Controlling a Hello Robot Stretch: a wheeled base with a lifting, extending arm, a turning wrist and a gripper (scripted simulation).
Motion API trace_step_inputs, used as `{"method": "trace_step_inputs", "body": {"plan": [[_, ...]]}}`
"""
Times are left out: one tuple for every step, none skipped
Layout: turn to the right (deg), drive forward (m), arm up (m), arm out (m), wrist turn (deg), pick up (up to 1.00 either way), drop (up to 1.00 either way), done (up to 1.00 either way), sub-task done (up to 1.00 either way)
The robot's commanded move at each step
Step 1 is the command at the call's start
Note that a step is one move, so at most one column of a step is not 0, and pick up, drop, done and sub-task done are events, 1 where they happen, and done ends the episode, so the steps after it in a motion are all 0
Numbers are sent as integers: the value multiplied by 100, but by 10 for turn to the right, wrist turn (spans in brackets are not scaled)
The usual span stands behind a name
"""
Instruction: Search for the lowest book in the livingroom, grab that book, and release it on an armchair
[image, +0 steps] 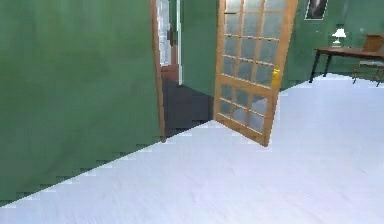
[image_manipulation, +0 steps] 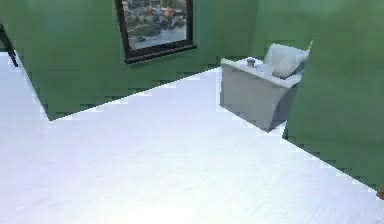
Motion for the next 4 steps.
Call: {"method": "trace_step_inputs", "body": {"plan": [[0,100,0,0,0,0,0,0,0],[0,100,0,0,0,0,0,0,0],[120,0,0,0,0,0,0,0,0],[30,0,0,0,0,0,0,0,0]]}}
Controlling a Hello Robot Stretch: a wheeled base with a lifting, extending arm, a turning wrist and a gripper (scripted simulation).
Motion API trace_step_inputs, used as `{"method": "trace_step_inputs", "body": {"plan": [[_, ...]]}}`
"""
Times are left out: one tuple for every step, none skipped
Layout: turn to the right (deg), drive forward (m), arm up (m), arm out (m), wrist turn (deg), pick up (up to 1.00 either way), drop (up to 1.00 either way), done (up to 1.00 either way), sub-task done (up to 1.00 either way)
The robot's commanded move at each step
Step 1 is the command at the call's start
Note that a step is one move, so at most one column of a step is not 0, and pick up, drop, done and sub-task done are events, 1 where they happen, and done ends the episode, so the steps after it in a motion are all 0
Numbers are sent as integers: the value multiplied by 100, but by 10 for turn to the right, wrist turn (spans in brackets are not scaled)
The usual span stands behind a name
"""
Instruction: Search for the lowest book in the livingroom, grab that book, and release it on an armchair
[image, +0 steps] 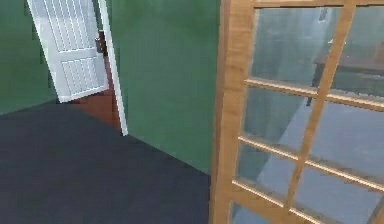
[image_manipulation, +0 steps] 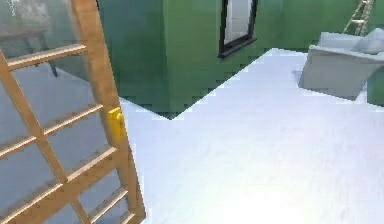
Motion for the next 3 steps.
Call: {"method": "trace_step_inputs", "body": {"plan": [[0,5,0,0,0,0,0,0,0],[-300,0,0,0,0,0,0,0,0],[0,100,0,0,0,0,0,0,0]]}}
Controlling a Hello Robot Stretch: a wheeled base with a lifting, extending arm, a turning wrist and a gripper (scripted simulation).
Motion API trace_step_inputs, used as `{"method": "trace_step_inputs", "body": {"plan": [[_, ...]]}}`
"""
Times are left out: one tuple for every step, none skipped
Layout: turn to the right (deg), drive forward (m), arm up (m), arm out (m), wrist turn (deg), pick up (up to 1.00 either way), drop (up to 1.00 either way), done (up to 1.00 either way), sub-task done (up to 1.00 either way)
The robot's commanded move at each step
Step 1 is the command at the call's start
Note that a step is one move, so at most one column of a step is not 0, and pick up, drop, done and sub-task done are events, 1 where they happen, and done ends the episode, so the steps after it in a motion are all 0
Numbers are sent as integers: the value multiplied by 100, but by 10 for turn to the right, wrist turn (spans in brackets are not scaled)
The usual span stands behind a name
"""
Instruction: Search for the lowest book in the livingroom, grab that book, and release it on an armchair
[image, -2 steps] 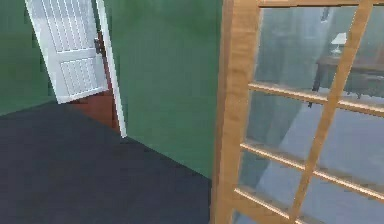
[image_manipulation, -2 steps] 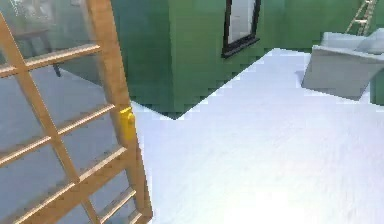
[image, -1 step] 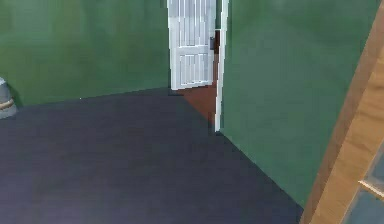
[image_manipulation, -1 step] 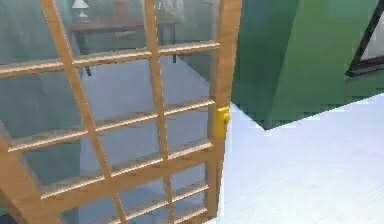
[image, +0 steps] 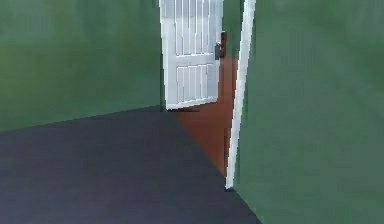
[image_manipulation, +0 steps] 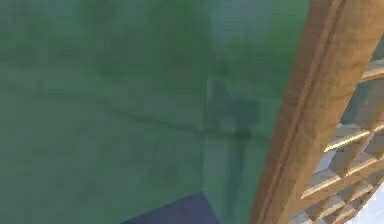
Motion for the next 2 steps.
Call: {"method": "trace_step_inputs", "body": {"plan": [[0,100,0,0,0,0,0,0,0],[-30,0,0,0,0,0,0,0,0]]}}
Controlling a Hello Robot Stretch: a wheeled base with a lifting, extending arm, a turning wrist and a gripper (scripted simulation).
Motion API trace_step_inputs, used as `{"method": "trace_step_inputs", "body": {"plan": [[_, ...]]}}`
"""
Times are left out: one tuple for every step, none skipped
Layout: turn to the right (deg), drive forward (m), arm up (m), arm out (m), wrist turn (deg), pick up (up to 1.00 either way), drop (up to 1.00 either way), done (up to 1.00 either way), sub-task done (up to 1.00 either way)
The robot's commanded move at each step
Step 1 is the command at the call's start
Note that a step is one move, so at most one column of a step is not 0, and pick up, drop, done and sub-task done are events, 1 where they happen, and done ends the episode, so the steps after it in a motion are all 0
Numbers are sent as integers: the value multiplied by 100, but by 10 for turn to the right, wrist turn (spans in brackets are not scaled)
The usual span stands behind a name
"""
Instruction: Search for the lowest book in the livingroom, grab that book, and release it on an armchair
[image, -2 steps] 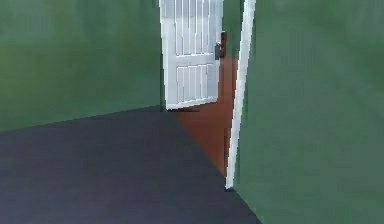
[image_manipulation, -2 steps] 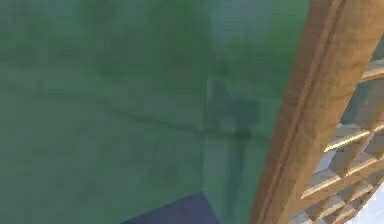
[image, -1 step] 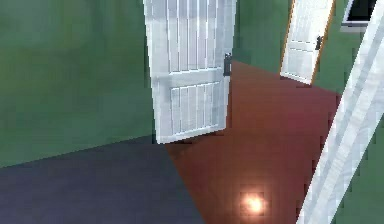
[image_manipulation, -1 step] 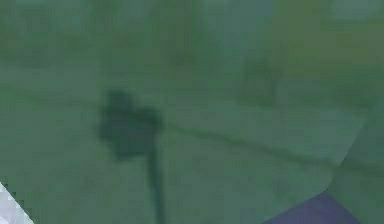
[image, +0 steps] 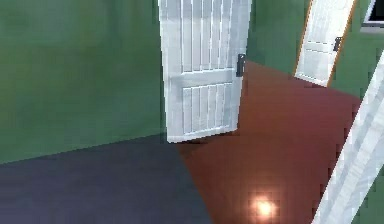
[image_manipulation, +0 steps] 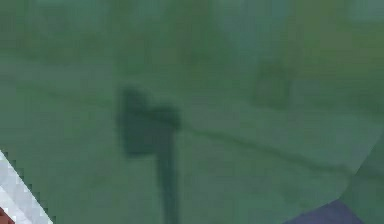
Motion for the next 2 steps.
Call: {"method": "trace_step_inputs", "body": {"plan": [[0,45,0,0,0,0,0,0,0],[-210,0,0,0,0,0,0,0,0]]}}
